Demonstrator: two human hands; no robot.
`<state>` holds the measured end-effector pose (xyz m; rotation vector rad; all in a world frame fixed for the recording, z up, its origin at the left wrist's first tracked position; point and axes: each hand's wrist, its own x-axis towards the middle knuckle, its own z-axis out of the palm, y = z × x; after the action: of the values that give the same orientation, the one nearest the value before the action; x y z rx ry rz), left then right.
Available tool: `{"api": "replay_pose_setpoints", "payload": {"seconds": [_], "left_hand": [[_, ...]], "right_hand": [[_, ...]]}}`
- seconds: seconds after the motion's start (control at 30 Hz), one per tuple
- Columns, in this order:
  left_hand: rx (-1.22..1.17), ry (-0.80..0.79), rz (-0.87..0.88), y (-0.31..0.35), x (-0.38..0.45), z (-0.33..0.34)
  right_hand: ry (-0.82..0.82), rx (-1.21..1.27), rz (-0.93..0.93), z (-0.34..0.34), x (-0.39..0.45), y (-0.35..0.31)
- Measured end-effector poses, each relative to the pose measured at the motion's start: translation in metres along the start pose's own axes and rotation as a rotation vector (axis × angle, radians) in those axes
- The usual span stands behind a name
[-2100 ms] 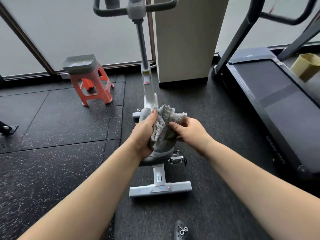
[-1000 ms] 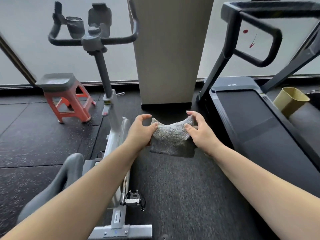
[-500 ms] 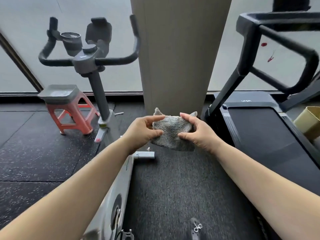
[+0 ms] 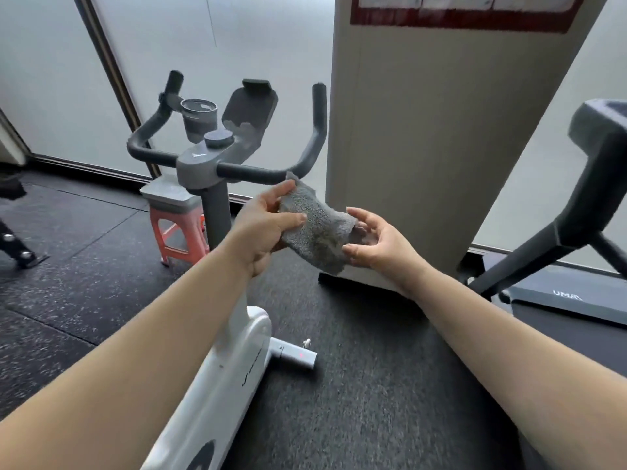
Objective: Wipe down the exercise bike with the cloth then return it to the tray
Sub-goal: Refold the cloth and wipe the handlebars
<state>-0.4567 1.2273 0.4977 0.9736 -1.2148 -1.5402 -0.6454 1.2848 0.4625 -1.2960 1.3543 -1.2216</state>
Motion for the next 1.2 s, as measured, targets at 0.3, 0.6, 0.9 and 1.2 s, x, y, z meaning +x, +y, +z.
{"api": "replay_pose_setpoints", "payload": {"seconds": [0.3, 0.6, 0.9, 1.2], "left_hand": [[0.268, 0.377, 0.322, 0.085, 0.12, -0.063], [0.689, 0.044, 0.305, 0.047, 0.226, -0.009], [0.647, -0.102, 0.186, 0.039, 0.244, -0.005], [1.399, 0.026, 0.069, -0.002, 0.24, 0.041]], "right_hand": [[0.099, -0.107, -0.007, 0.004, 0.133, 0.002], [0.282, -0.054, 0.05, -0.009, 0.238, 0.0], [0.291, 0.015, 0.037, -0.037, 0.284, -0.005], [0.095, 0.019, -0.009, -0.047, 0.328, -0.029]]}}
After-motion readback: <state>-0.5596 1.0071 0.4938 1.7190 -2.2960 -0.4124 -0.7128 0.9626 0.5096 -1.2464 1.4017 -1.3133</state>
